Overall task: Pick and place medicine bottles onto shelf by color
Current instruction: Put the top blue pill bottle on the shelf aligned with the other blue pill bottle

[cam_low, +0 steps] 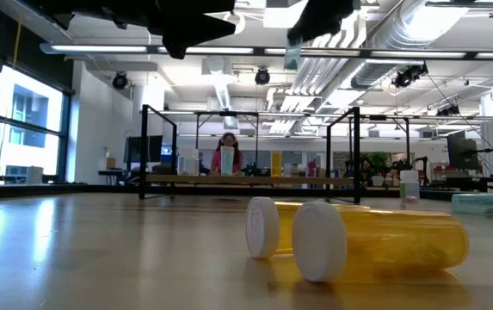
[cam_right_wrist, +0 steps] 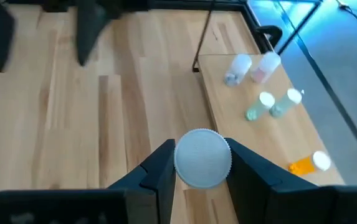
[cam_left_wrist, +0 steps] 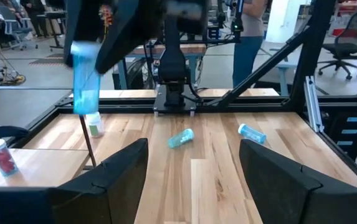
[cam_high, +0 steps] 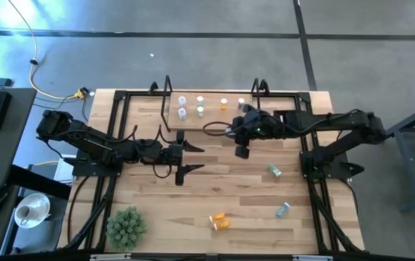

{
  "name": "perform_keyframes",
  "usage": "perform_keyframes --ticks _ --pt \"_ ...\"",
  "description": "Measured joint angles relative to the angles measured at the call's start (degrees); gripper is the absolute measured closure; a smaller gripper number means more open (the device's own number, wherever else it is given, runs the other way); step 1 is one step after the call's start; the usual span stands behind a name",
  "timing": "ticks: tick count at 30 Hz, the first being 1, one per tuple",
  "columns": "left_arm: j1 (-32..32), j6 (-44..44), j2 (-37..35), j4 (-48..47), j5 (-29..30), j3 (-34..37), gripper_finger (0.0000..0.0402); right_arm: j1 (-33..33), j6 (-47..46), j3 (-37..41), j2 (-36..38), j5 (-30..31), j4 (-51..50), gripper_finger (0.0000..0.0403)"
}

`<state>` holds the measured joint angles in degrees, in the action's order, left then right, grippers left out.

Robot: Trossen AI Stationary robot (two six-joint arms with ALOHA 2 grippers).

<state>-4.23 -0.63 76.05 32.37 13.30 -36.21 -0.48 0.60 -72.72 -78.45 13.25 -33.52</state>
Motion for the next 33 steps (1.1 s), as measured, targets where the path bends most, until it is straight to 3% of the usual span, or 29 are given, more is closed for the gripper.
perform_keyframes --ticks 15,23,33 --pt "0.0 0.0 0.0 0.1 2.3 0.0 0.0161 -11.6 -6.5 14.6 0.9 -1.3 18.1 0.0293" --pt "0.1 0.0 0.0 0.0 2.3 0.0 0.0161 -19.1 -9.8 14.8 -1.5 -1.8 18.3 0.0293" --pt "0.1 0.0 0.0 0.0 2.3 0.0 0.0161 -20.4 -12.6 11.9 -3.7 -2.6 17.6 0.0293"
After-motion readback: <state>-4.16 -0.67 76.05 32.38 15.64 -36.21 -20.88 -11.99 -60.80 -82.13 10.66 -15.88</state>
